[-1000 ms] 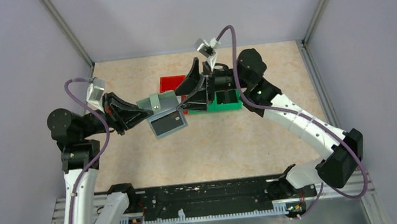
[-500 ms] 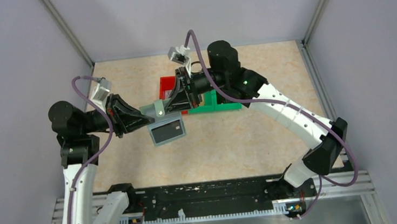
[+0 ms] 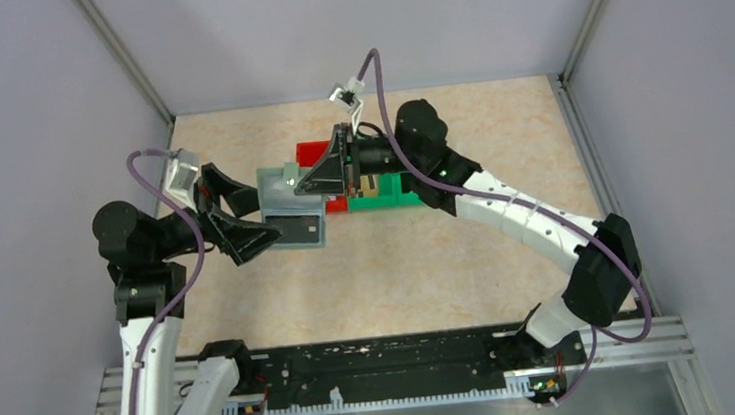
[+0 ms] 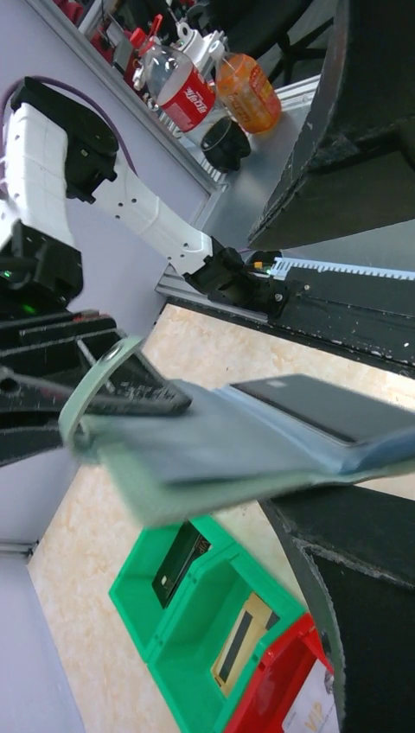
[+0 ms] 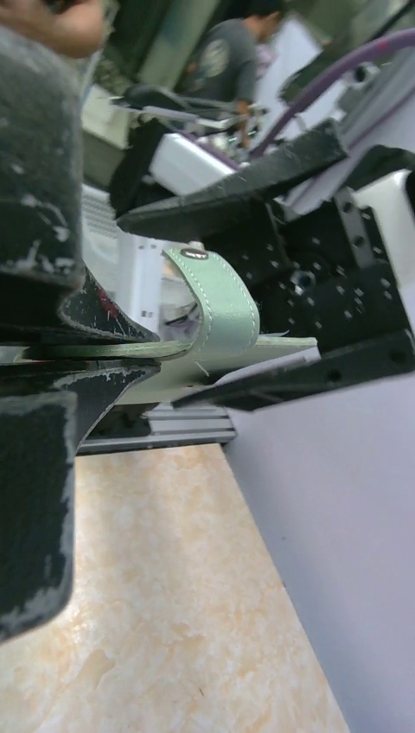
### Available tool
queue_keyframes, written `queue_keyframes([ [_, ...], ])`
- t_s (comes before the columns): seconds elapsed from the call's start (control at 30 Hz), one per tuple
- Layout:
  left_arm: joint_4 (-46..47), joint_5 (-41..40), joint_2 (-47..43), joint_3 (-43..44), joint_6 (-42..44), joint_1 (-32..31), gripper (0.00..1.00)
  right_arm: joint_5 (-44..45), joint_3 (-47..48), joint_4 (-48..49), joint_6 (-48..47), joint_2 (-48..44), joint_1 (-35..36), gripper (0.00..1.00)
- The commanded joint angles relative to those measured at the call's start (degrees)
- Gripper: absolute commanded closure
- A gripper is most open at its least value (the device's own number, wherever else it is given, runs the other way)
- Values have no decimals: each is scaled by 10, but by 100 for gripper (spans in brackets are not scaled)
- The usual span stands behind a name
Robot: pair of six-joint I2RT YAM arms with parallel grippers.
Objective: Take the credit cards out of the card holder
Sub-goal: Remove the credit card from the card holder.
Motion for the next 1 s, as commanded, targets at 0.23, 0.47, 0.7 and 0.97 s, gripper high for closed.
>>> queue_keyframes([
  [0.23, 86, -71, -33, -37, -98, -1, 1, 107, -123, 498, 326, -50, -20, 100],
  [0.47, 143, -67, -25, -61, -184, -1, 5, 135, -157, 556, 353, -56, -20, 100],
  [0.7, 273, -28, -20, -80, -314, -1, 14, 202, -202, 638, 388, -47, -8, 100],
  [0.97, 322, -25, -28, -81, -337, -1, 19, 291, -238, 709, 406, -25, 27, 100],
])
